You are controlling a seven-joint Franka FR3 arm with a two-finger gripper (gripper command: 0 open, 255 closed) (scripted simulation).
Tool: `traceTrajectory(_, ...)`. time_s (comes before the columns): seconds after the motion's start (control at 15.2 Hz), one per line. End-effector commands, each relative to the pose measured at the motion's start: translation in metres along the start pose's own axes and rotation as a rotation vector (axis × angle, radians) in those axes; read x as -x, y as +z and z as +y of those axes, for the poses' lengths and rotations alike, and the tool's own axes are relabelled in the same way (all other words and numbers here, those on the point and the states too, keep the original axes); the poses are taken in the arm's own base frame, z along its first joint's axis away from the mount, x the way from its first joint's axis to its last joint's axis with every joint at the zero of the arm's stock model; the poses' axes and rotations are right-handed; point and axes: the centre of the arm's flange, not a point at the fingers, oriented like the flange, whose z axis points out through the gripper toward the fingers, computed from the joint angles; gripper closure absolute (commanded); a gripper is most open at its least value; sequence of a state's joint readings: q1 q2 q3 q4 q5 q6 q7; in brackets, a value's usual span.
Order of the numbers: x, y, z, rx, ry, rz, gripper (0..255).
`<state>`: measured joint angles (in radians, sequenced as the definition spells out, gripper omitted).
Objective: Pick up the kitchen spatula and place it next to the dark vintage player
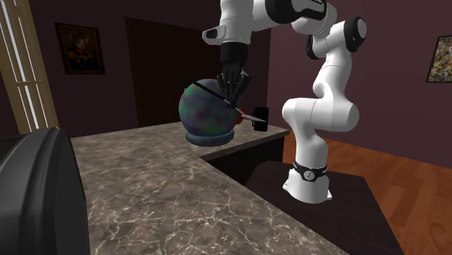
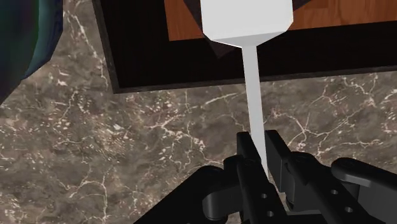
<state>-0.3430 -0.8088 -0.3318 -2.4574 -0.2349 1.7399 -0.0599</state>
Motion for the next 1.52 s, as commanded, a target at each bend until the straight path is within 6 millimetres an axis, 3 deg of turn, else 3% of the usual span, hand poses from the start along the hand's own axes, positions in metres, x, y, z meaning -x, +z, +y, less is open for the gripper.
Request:
traceTrajectory(0.0, 0.021, -0.001, 0.018, 0.0, -0.001, 0.0, 255)
traceTrajectory(1.45, 0.254, -0.017, 0.191, 0.0, -0.001, 0.0, 255)
